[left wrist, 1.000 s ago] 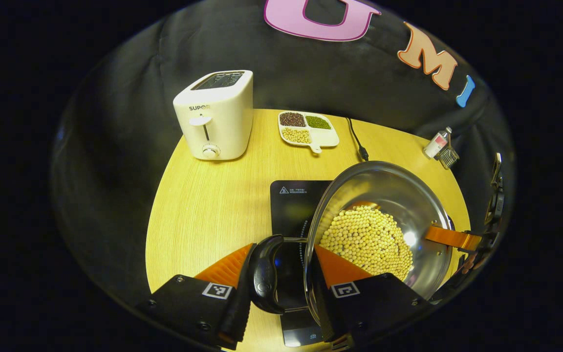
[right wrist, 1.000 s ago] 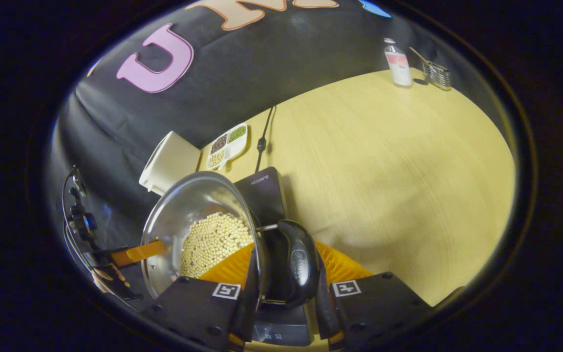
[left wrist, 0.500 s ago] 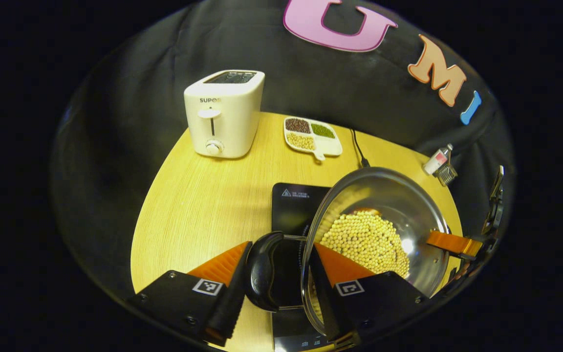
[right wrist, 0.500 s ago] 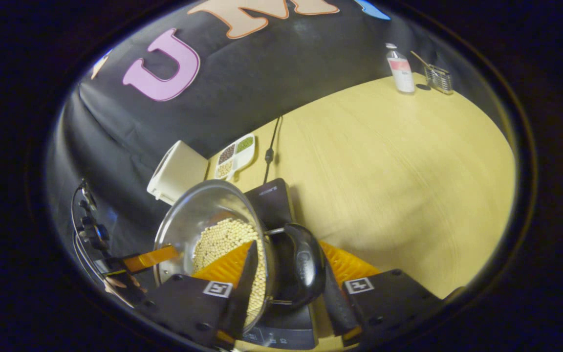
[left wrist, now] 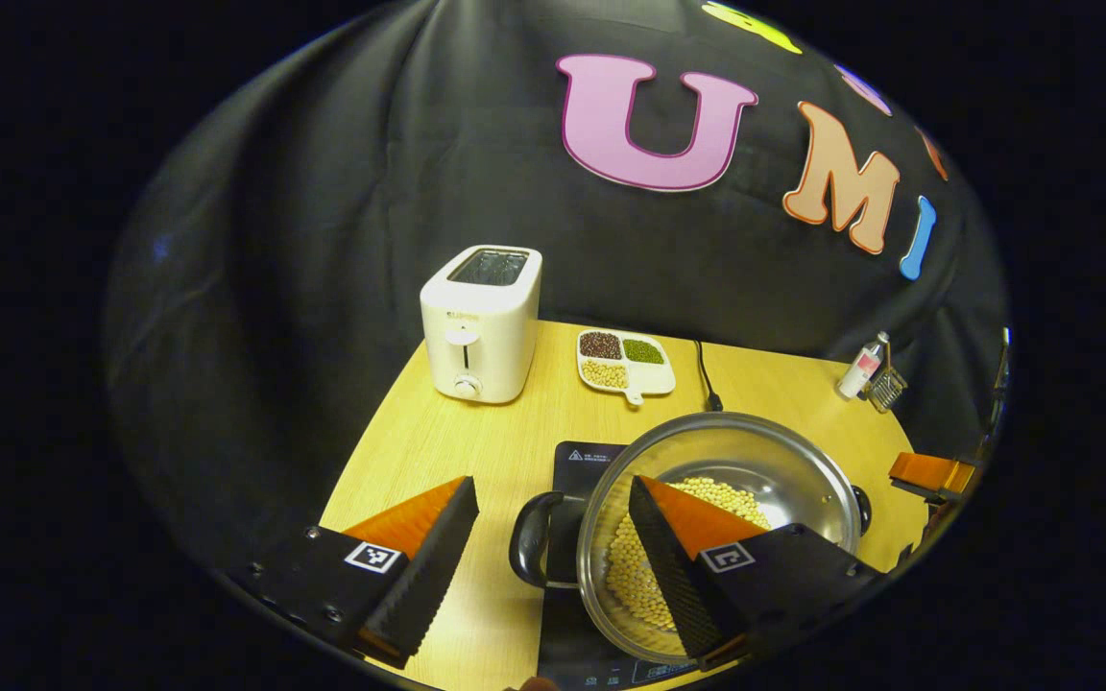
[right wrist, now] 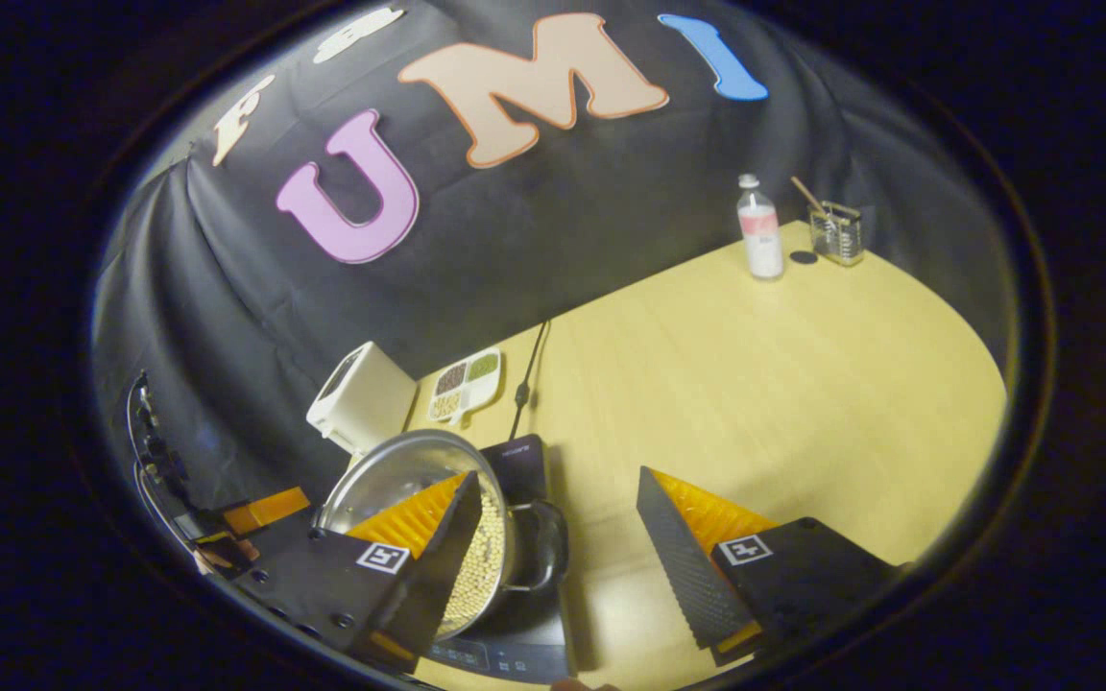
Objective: First push the handle of the pot to place it horizontally, then grasp the pot with both hands and set it on the induction cooktop.
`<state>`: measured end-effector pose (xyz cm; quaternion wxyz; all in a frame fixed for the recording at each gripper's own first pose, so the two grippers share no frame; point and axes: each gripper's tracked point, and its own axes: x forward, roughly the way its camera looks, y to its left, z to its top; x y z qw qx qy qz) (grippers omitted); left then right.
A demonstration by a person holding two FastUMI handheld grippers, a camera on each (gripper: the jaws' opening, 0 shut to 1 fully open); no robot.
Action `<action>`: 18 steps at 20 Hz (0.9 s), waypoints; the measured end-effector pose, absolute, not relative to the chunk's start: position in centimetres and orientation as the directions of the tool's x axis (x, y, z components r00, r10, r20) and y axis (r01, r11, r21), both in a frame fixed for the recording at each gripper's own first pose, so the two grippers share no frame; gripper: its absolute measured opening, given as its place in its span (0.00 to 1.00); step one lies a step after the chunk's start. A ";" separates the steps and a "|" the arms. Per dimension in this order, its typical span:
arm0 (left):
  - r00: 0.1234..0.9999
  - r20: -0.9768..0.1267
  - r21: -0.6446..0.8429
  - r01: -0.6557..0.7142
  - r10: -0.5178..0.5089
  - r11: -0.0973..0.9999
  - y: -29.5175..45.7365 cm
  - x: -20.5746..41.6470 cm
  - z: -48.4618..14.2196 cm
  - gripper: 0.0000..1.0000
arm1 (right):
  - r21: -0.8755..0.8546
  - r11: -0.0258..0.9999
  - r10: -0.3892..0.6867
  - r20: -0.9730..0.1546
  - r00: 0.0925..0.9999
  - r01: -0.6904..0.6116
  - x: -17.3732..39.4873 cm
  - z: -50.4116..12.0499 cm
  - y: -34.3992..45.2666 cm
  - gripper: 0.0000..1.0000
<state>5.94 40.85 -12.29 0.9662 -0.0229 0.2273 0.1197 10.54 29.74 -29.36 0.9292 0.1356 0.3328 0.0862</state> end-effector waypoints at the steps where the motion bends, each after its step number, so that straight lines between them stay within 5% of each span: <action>1: 0.878 -0.423 0.010 -0.241 0.223 0.970 40.0 5.6 -11.4 0.98 | 0.296 0.952 0.243 -0.586 0.773 -0.075 10.1 -28.4 28.6 0.92; 12: 0.912 -0.193 -0.029 -0.375 0.363 0.927 27.4 -1.7 -2.7 0.96 | 0.227 0.951 0.292 -0.433 0.853 -0.210 7.9 -17.4 18.2 1.00; 13: 0.911 -0.167 -0.035 -0.388 0.377 0.921 26.0 -2.3 -2.2 0.96 | 0.232 0.945 0.310 -0.414 0.856 -0.230 7.6 -16.2 17.2 0.91; 18: 0.907 -0.021 -0.014 -0.422 0.421 0.907 18.6 -5.1 1.9 0.96 | 0.242 0.918 0.377 -0.283 0.882 -0.315 6.8 -9.8 11.8 0.91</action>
